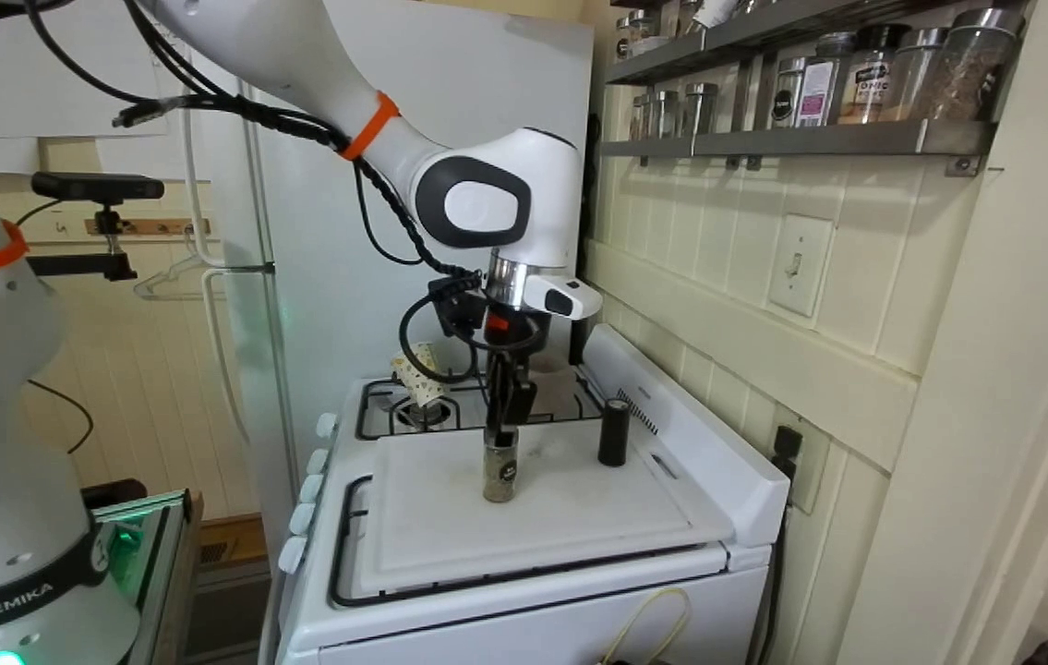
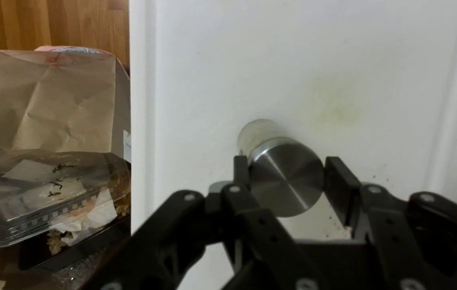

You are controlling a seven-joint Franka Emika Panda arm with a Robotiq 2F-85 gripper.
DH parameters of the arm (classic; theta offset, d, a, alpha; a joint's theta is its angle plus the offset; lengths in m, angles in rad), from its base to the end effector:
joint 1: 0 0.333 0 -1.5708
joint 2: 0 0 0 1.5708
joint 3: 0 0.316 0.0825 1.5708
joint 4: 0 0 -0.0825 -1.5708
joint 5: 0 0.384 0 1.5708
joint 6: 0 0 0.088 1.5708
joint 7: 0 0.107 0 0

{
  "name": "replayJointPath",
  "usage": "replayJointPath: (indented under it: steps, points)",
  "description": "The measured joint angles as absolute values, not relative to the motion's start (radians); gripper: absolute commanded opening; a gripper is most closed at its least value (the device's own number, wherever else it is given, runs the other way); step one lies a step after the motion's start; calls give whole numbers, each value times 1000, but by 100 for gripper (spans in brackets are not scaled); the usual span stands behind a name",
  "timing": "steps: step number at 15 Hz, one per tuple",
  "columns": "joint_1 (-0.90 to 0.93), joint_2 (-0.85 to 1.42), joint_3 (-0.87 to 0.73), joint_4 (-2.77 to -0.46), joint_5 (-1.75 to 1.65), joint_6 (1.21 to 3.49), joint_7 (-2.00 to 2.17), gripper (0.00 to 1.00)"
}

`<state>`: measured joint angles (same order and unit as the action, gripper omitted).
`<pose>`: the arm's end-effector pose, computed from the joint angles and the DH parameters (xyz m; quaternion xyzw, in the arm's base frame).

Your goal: Move the brown spice bottle to the right

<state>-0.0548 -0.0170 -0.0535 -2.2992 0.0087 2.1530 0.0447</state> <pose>0.4925 -0.0532 0.3447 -0.9948 0.0788 0.0644 0.0060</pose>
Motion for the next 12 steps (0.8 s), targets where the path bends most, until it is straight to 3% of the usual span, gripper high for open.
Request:
replayJointPath:
  steps: [7, 12]
  points:
    - [-56, -8, -62, -2272, -35, 1922, -225, 24]
    - [-48, 1, -47, -2264, -189, 1924, -268, 24]
